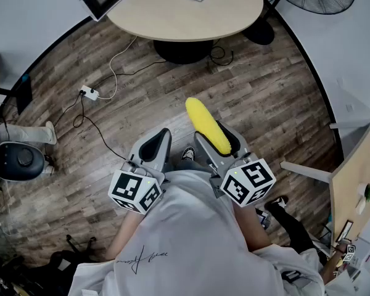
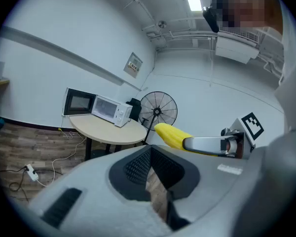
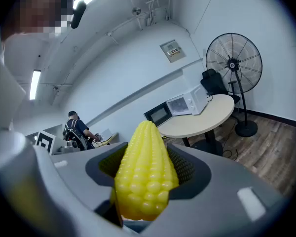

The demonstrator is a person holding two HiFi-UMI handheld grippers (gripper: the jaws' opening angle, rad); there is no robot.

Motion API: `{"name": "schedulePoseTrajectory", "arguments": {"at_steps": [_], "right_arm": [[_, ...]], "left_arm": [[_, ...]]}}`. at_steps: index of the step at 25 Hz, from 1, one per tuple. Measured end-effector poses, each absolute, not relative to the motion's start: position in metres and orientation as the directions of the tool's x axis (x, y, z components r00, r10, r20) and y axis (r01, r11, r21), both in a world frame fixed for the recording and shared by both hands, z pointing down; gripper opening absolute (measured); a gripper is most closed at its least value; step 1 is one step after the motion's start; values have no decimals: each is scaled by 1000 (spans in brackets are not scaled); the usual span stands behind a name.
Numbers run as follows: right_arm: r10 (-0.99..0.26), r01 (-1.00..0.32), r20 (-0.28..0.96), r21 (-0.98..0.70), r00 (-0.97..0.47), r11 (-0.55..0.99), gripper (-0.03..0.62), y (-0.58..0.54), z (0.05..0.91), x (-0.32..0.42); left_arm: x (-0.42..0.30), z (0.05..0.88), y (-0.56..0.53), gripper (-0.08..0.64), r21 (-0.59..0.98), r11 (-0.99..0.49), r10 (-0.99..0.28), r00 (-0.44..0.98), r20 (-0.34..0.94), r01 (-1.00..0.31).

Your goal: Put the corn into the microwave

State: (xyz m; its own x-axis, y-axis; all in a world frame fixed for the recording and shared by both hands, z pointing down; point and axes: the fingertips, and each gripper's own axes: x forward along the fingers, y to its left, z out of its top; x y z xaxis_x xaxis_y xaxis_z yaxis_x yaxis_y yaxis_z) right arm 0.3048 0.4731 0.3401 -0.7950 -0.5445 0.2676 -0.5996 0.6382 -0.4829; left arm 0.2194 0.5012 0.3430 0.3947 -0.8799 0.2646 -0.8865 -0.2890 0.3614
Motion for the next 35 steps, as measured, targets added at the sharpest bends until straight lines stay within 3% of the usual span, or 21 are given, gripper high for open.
{"name": "schedulePoseTrajectory", "arguments": {"at_steps": [21, 35], "right_arm": [[-538, -538, 205, -605, -818, 588, 261, 468, 342, 328], [-517, -543, 233, -586, -824, 602, 261, 420, 341, 286]], "left_arm": [[246, 352, 505, -12, 355, -307, -846, 424, 324, -883], [202, 346, 455, -12, 353, -283, -865, 396, 307, -892]]}}
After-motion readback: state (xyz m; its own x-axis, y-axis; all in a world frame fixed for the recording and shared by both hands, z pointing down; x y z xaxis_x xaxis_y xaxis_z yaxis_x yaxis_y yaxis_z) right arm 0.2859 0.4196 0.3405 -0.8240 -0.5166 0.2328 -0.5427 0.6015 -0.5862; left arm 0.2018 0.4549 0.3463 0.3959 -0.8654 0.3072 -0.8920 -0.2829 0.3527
